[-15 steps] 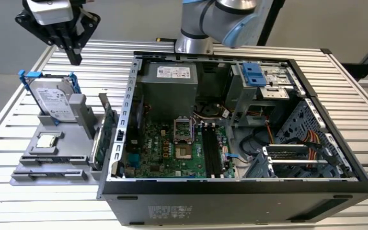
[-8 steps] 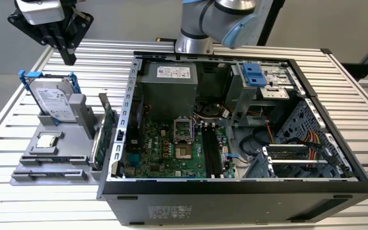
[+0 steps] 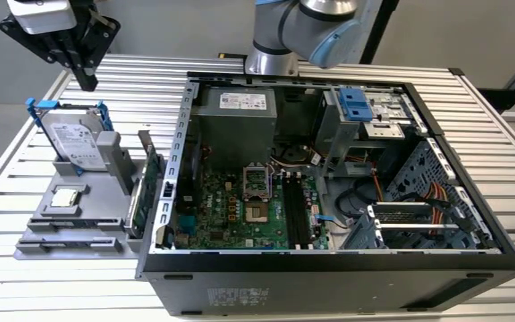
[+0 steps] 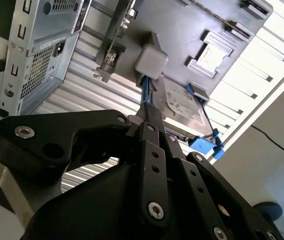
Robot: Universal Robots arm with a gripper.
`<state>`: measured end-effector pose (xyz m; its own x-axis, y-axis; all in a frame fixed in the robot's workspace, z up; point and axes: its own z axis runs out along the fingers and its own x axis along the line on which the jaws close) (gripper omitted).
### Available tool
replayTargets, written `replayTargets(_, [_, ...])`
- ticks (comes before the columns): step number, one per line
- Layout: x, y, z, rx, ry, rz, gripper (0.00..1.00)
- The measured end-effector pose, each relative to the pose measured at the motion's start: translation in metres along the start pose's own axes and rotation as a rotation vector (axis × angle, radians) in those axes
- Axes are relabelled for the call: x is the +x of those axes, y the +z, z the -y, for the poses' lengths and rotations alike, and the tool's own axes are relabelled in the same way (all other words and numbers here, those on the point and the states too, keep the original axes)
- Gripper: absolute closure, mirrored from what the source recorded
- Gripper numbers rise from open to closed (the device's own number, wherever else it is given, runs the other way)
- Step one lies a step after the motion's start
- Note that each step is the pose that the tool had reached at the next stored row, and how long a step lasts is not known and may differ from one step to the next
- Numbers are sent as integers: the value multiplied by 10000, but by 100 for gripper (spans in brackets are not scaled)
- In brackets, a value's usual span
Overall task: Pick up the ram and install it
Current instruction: 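Reach for the ram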
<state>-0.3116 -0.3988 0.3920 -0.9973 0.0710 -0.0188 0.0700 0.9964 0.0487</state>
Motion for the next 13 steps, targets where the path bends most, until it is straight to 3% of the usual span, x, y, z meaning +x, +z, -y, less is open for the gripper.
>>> replayTargets(13, [190, -4, 13, 0, 0, 0, 100])
